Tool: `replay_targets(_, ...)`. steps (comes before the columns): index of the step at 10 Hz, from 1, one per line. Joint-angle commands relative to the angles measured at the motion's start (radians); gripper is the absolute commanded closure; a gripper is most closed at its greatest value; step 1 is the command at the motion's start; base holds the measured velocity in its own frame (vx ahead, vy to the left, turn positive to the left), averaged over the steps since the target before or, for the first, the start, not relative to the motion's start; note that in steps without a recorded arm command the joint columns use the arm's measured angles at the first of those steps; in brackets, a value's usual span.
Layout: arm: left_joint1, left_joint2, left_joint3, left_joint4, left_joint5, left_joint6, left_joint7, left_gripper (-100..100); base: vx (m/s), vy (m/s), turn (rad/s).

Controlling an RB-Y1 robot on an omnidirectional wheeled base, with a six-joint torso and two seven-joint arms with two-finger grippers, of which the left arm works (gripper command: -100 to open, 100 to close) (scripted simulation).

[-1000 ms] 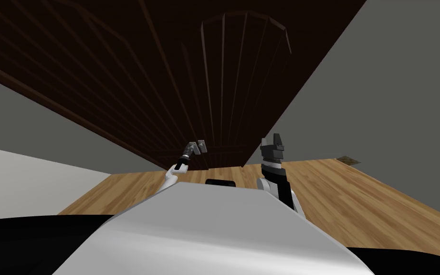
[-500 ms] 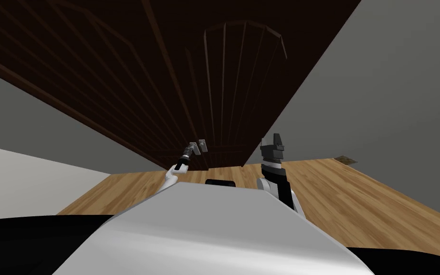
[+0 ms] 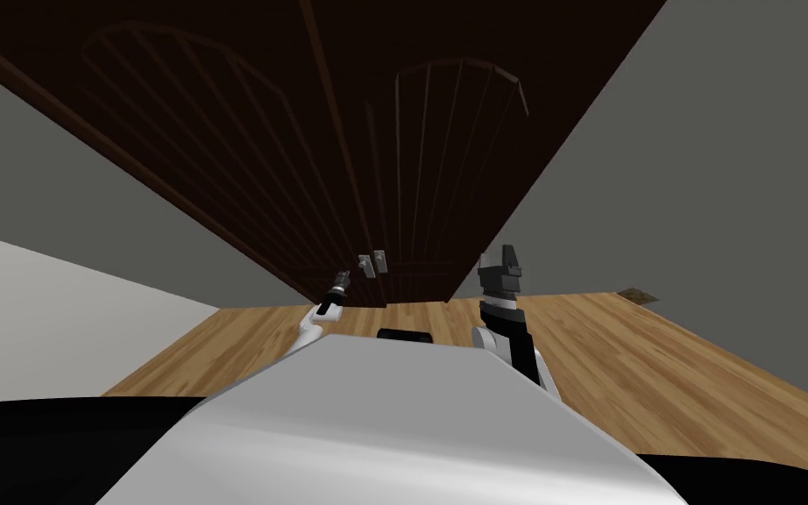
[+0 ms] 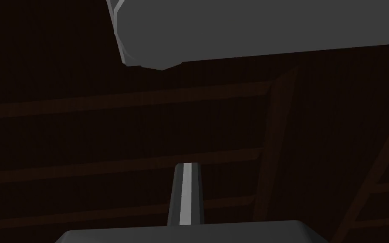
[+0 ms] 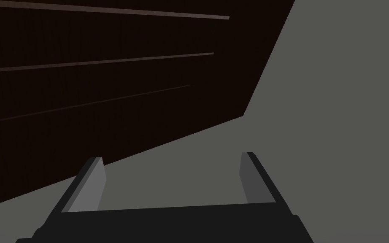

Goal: Pull the door open

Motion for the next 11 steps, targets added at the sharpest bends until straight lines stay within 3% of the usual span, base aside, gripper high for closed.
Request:
replay_targets(1, 0.002, 0.002, -0.018, -0.01, -0.001, -0.009, 0.011, -100, -0.193, -0.057, -0.055)
replay_targets(5, 0.018, 0.002, -0.06, -0.054, -0.006, -0.019, 0.033, -100, -0.176, -0.066, -0.053)
replay_targets(6, 0.014, 0.001, -0.054, -0.047, -0.006, -0.016, 0.028, -100, -0.08, -0.031, -0.006)
replay_targets(7, 0.027, 0.011, -0.025, -0.022, -0.002, -0.014, 0.022, -100, -0.026, 0.078, 0.163)
replay_targets(9, 0.03, 0.016, 0.0, 0.003, 0.001, -0.011, 0.014, -100, 0.022, 0.166, 0.147)
replay_targets(11, 0.022, 0.012, 0.004, 0.011, 0.001, -0.012, 0.009, -100, 0.146, 0.068, -0.02)
